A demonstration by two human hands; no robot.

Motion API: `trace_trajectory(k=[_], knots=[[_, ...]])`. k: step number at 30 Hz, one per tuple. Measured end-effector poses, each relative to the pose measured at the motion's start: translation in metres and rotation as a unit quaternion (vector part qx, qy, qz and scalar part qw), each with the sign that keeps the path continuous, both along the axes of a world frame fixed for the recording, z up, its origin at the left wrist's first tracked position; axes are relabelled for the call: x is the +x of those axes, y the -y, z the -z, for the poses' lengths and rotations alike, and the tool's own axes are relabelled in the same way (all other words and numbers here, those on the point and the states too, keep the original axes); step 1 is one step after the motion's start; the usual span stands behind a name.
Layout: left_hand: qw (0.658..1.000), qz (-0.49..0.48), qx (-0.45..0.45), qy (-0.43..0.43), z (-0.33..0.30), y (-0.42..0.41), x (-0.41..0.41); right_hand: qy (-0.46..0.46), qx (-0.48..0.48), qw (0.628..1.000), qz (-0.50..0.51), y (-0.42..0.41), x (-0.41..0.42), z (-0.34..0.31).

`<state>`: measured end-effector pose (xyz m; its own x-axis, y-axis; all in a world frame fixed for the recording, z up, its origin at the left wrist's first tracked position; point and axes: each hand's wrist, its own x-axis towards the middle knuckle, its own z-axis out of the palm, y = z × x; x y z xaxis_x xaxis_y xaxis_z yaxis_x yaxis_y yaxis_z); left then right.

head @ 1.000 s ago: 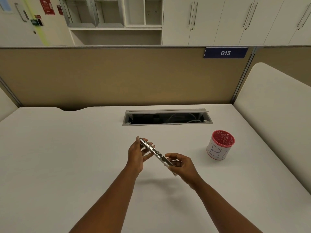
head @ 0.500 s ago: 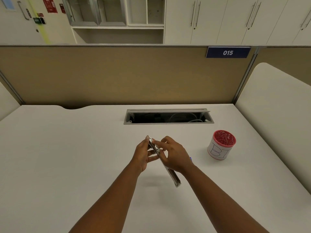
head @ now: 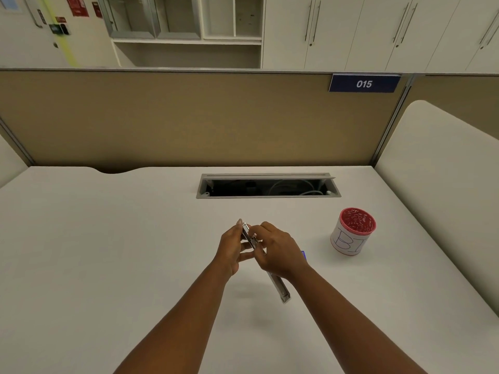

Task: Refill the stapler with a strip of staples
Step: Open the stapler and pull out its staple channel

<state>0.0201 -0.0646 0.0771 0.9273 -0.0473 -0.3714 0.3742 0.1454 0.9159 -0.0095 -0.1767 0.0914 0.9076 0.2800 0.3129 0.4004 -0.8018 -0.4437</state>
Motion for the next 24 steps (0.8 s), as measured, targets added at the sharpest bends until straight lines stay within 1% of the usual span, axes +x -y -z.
trace_trajectory(k=[9, 13, 16, 20, 24], knots=[[1.0, -0.006, -0.003, -0.02, 0.003, 0.0, -0.001, 0.016, 0.059, 0.998, -0.006, 0.0, -0.007, 0.004], [1.0, -0.008, -0.005, -0.026, 0.003, 0.0, -0.002, 0.033, 0.072, 0.996, 0.034, 0.0, -0.007, 0.006], [0.999, -0.017, -0.013, -0.028, 0.002, -0.001, -0.003, 0.049, 0.125, 0.989, 0.06, -0.001, -0.009, 0.007], [0.997, -0.052, -0.042, -0.041, 0.003, -0.007, -0.001, 0.035, 0.209, 0.974, 0.074, -0.002, -0.013, 0.01], [0.995, -0.075, -0.048, -0.044, 0.003, -0.012, 0.002, 0.03, 0.247, 0.966, 0.07, 0.002, -0.017, 0.016]])
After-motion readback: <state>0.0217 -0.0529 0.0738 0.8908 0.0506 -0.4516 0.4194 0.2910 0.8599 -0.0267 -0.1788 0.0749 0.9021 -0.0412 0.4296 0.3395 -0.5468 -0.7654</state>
